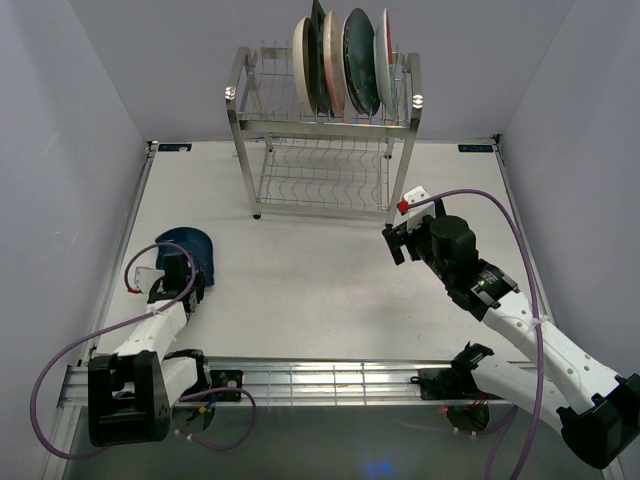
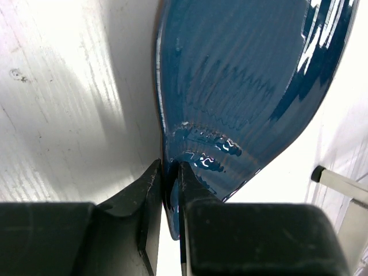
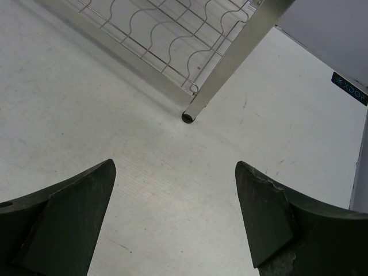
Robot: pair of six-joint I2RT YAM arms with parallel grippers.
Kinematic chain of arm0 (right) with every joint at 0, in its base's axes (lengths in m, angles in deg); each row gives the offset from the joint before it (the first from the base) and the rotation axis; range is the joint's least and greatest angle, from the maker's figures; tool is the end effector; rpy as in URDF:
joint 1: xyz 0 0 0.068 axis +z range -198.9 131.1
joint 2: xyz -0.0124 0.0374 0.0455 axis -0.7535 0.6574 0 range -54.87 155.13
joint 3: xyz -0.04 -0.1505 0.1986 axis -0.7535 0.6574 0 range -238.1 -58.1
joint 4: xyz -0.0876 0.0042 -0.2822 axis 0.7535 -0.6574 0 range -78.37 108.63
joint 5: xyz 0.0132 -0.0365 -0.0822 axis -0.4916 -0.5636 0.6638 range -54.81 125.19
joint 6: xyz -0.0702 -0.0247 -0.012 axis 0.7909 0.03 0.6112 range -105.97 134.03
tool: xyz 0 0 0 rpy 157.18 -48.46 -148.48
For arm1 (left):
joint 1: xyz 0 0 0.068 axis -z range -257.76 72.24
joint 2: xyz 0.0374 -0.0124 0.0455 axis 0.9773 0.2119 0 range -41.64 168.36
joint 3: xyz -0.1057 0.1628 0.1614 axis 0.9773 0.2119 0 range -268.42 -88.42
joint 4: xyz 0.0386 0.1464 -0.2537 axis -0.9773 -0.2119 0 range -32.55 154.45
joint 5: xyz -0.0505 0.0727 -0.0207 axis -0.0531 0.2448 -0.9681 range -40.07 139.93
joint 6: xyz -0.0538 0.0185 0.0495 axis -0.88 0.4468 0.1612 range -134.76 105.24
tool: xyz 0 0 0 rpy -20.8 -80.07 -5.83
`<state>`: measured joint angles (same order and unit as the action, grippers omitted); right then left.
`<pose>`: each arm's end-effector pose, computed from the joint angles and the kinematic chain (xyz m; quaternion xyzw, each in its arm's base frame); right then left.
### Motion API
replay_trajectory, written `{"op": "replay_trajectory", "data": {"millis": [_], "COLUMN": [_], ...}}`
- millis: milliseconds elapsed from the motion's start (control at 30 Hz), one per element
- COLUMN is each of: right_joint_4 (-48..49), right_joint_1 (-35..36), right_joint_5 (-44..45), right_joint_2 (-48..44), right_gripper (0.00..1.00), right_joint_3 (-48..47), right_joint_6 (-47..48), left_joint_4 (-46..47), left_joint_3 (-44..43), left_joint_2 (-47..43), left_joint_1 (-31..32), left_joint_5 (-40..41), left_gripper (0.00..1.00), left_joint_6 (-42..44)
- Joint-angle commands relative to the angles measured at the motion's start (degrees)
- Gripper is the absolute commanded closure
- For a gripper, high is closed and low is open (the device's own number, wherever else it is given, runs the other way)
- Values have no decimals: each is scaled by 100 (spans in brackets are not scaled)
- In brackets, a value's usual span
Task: Load the plates into the dish rack
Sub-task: Move the plate to the center of the board.
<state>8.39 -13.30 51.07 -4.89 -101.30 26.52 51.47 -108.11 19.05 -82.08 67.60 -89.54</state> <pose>0.2373 0.1484 0.2864 -0.2494 0.7606 0.0091 0.5994 0.2296 0.0366 0.0774 -0.6349 0.6944 -0.0570 0.3338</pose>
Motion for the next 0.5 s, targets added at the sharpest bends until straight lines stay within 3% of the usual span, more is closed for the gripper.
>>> {"op": "replay_trajectory", "data": {"millis": [0,167,467], "right_joint_4": [128,128,110], "right_joint_1": [-17,-17,-17], "right_joint_5": [-32,-50,-59], "right_joint_2": [3,12,21], "right_gripper": [10,10,10], "right_joint_3": [-13,-22,-39], "right_joint_6": [43,34,25], "left_joint_4": [-320,-267,-373], "left_joint_3": [263,404,246], "left_joint_2": [-214,-505,-66], "left_joint_1": [19,176,1609], "left_joint_5": [-317,-546,-45], "left_gripper": [100,100,100], "left_joint_6": [201,403,-123]}}
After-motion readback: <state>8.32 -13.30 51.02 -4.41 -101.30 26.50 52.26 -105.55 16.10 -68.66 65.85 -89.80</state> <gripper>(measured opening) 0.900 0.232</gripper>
